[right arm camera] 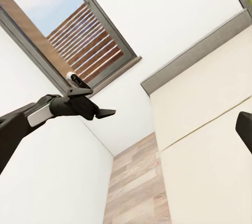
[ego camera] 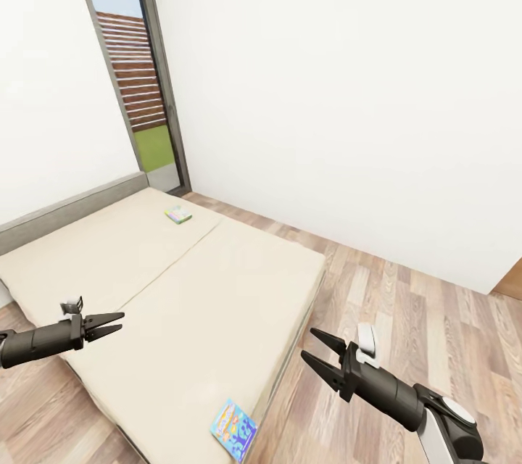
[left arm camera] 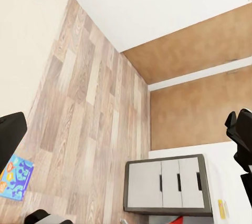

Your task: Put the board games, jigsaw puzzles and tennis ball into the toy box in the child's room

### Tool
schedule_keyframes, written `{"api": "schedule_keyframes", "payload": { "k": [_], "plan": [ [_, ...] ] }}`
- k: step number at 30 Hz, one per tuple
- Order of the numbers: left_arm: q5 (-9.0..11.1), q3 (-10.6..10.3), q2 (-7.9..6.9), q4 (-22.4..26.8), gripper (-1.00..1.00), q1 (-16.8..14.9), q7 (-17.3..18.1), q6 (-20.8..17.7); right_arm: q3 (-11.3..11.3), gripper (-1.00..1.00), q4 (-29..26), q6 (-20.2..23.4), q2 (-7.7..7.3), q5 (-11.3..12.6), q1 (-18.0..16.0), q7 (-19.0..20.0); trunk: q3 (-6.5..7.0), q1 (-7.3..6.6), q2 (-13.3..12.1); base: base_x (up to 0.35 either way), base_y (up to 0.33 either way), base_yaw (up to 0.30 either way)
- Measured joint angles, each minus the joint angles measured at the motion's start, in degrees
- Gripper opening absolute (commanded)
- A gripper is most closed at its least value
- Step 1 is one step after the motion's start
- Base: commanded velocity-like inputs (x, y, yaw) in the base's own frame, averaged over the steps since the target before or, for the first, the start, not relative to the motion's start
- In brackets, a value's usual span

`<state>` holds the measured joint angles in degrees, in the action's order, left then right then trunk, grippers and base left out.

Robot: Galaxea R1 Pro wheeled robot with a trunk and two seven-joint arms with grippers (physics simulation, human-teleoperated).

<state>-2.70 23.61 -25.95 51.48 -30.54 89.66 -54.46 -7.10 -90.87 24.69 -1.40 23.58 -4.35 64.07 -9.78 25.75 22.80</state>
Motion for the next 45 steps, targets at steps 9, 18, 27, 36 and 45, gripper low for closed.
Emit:
{"api": "schedule_keyframes", "payload": {
  "k": [9, 18, 27, 36, 45],
  "plan": [
    [0.00, -0.01, 0.01, 0.00, 1.00, 0.01, 0.00, 0.00, 0.00, 1.00, 0.00, 0.03, 0.00, -0.01, 0.00, 0.03, 0.00, 0.00, 0.00, 0.009, -0.026, 0.041],
    [0.00, 0.03, 0.00, 0.00, 1.00, 0.02, 0.01, 0.03, 0.01, 1.00, 0.00, -0.08, -0.01, -0.01, -0.01, 0.08, 0.00, 0.00, 0.00, 0.001, -0.165, 0.211],
    [0.00, 0.06, 0.01, 0.00, 1.00, 0.00, 0.00, 0.01, 0.00, 1.00, 0.00, 0.01, -0.08, 0.00, 0.00, 0.16, 0.00, 0.00, 0.00, 0.000, -0.037, 0.078],
    [0.00, 0.03, 0.01, 0.00, 1.00, 0.00, 0.00, 0.03, 0.00, 1.00, 0.00, -0.02, -0.09, 0.00, 0.00, 0.17, 0.00, 0.00, 0.00, 0.000, -0.007, 0.013],
    [0.00, -0.01, 0.01, -0.01, 1.00, 0.01, 0.01, 0.04, 0.00, 1.00, 0.00, -0.15, 0.00, -0.02, -0.01, 0.18, 0.00, 0.00, 0.00, 0.000, -0.121, 0.115]
  ]
}}
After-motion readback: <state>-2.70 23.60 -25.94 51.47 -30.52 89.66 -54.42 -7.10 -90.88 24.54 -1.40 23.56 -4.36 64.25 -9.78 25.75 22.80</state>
